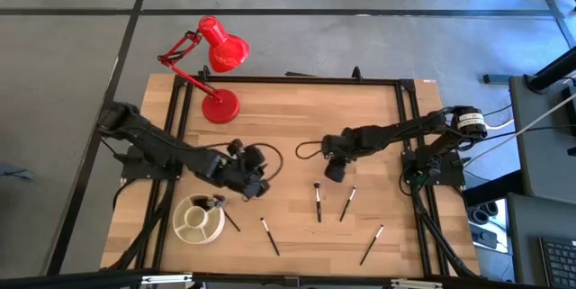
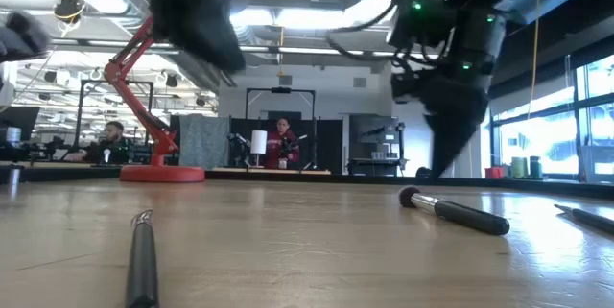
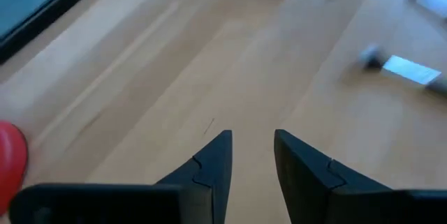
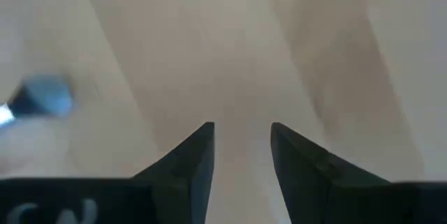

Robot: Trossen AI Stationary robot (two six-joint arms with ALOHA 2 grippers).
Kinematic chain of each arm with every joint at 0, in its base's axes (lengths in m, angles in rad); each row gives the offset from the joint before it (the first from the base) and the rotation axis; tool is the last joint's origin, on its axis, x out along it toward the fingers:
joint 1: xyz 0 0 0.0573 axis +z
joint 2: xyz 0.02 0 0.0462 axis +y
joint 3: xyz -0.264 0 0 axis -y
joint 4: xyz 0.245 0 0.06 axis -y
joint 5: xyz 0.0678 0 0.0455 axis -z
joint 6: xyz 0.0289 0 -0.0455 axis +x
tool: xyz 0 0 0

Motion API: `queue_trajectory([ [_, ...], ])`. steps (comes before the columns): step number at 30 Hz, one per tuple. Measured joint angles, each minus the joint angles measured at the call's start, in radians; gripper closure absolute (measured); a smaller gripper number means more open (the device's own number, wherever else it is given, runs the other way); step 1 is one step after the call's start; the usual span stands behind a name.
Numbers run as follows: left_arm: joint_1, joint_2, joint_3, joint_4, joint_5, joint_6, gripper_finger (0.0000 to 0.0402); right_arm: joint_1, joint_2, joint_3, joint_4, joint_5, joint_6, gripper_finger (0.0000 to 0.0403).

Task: Put items in baskets/containers
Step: Put the black eyeshadow brush into the white organizer bin

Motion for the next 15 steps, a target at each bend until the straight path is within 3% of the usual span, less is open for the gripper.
queue_trajectory([
  [10,0.049,0.282,0.0,0.068,0.059,0.123,0.03,0.132,0.0,-0.002,-0.382,-0.264,0.155,0.0262],
  [15,0.049,0.321,-0.001,0.137,0.059,0.245,0.0303,0.246,0.0,-0.002,-0.391,-0.257,-0.039,0.0262],
])
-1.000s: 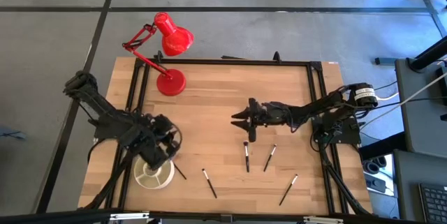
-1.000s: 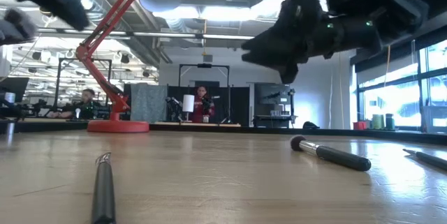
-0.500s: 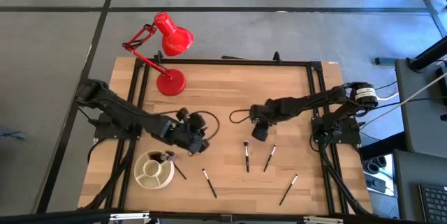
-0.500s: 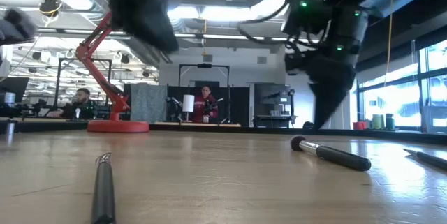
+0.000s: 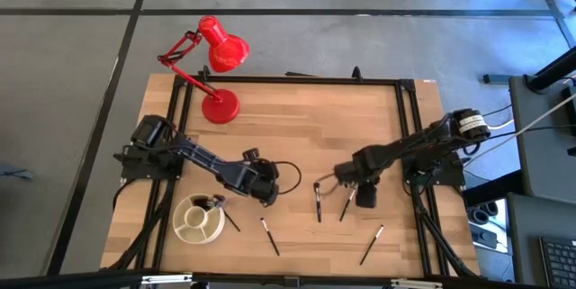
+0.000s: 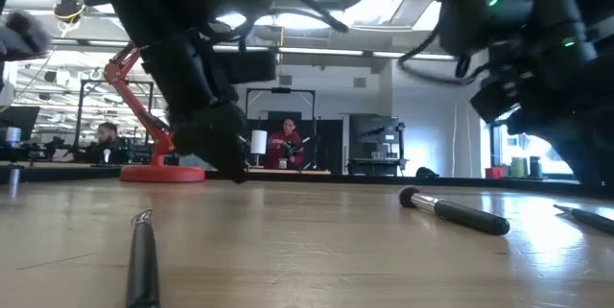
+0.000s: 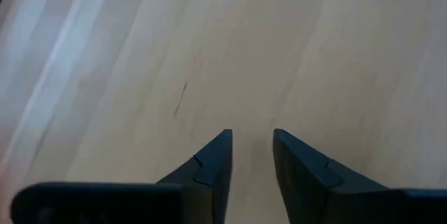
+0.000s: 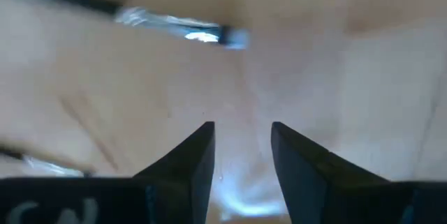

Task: Put items in baskets/containers
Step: Put the black eyeshadow brush into the white organizer bin

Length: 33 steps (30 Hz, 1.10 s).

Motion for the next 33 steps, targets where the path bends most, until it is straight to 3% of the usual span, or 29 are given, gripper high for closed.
queue_trajectory([
  [5,0.005,0.0,0.0,0.103,-0.007,0.05,0.0304,0.109,0.0,0.0,0.118,0.134,-0.335,0.0262],
  [10,0.001,0.0,0.0,0.13,-0.001,0.09,0.0304,0.154,0.0,0.0,0.16,0.171,-0.598,0.0262],
  [25,-0.012,0.0,0.0,0.121,0.0,0.048,0.0309,0.124,0.13,0.005,0.211,0.167,-0.788,0.0268],
  [28,-0.017,0.0,0.0,0.122,0.0,0.035,0.0309,0.124,0.137,0.005,0.2,0.167,-0.792,0.0296],
  [33,-0.017,0.0,0.0,0.123,0.0,-0.014,0.0311,0.123,0.138,0.005,0.175,0.15,-0.78,0.0376],
])
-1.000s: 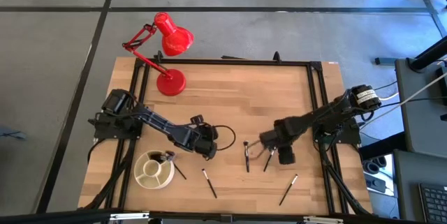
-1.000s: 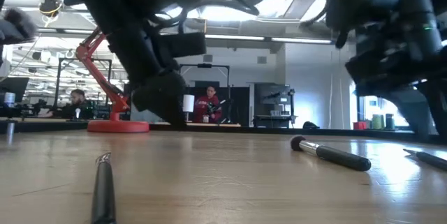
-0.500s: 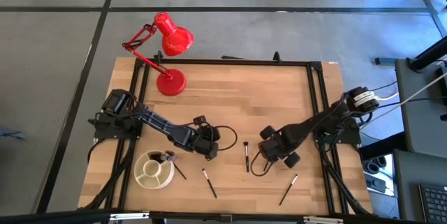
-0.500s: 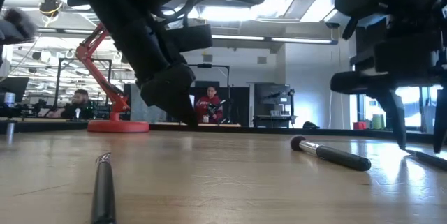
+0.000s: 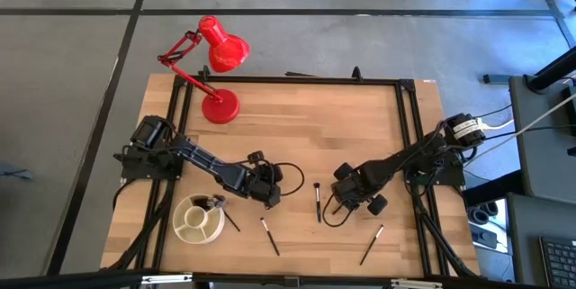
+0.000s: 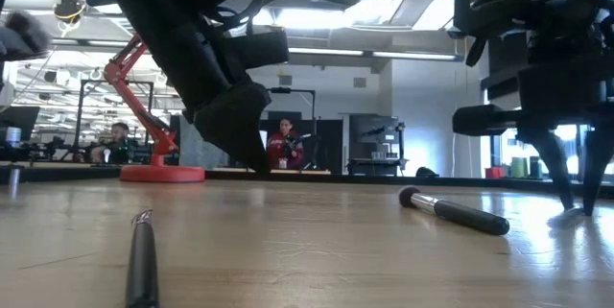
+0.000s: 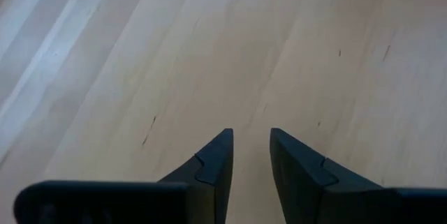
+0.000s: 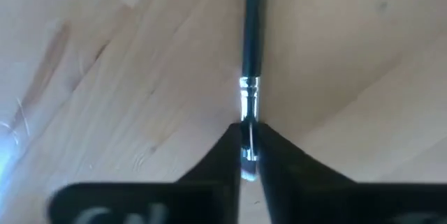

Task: Put items in baskets/containers
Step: Put the black eyeshadow brush into the white organizer bin

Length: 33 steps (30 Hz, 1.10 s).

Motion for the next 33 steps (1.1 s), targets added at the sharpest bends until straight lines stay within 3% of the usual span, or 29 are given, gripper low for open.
queue_trajectory([
  [2,0.0,0.0,0.0,0.001,0.0,-0.015,0.0311,-0.002,0.0,-0.002,-0.007,-0.008,0.017,0.039],
  [6,0.0,0.0,0.0,0.002,0.0,-0.019,0.0313,-0.012,0.002,0.013,-0.009,-0.009,0.057,0.0373],
  [10,0.001,0.0,0.0,0.007,-0.002,0.006,0.0316,-0.035,0.004,0.059,-0.038,-0.029,0.207,0.0376],
  [17,-0.012,0.0,0.001,0.126,-0.001,0.105,0.0327,-0.123,0.007,0.151,-0.012,-0.192,0.507,0.0388],
  [24,-0.051,0.0,0.001,0.324,-0.017,0.292,0.0329,-0.216,0.007,0.172,0.004,-0.36,0.599,0.0391],
  [28,-0.078,0.0,0.001,0.391,-0.047,0.399,0.0328,-0.279,0.007,0.172,0.087,-0.406,0.721,0.039],
  [33,-0.105,0.0,0.001,0.439,-0.092,0.566,0.0313,-0.349,0.006,0.172,0.262,-0.545,0.89,0.0389],
])
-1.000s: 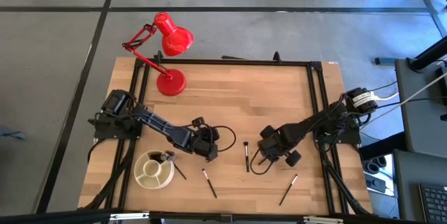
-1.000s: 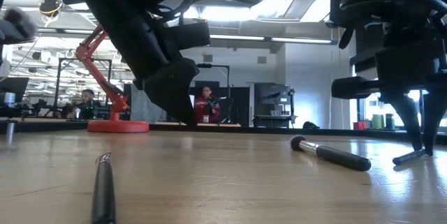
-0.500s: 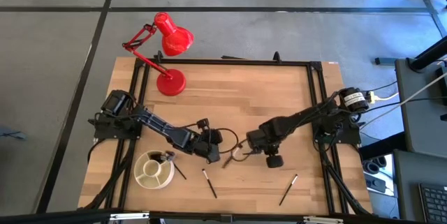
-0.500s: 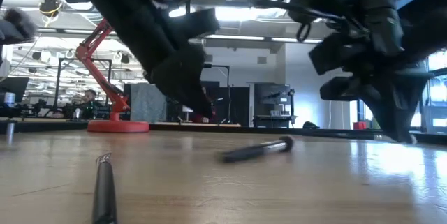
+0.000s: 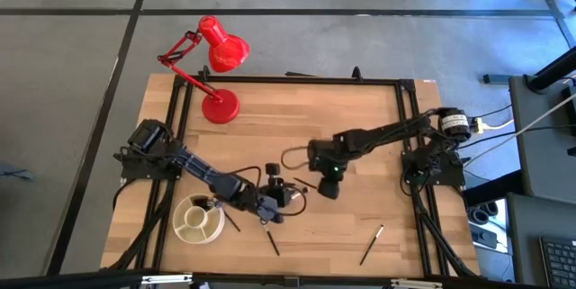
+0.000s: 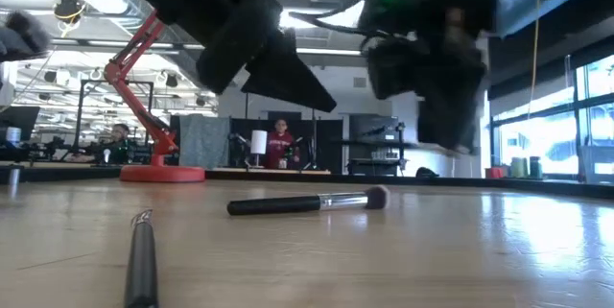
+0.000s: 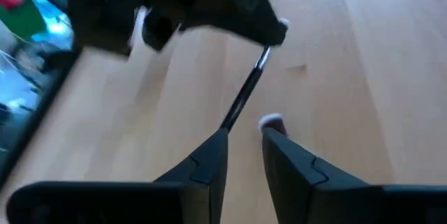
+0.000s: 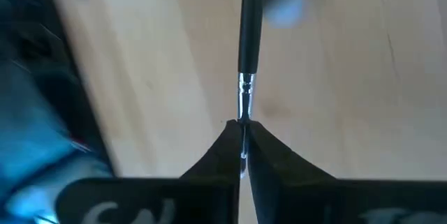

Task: Put items in baskets/containers
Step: Put the black eyeshadow brush into the white organizer bin

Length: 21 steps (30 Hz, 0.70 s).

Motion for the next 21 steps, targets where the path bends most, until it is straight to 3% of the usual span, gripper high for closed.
queue_trajectory([
  [4,-0.014,0.0,0.0,0.004,-0.045,0.093,0.0293,-0.034,-0.001,0.0,0.109,-0.095,0.112,0.0389],
  [11,-0.04,0.0,0.0,0.004,-0.109,0.266,0.0261,-0.045,-0.002,0.001,0.217,-0.11,0.21,0.0389],
  [21,-0.059,0.01,0.0,0.011,-0.276,0.415,0.0277,-0.045,-0.002,0.002,0.414,-0.072,0.301,0.0389],
])
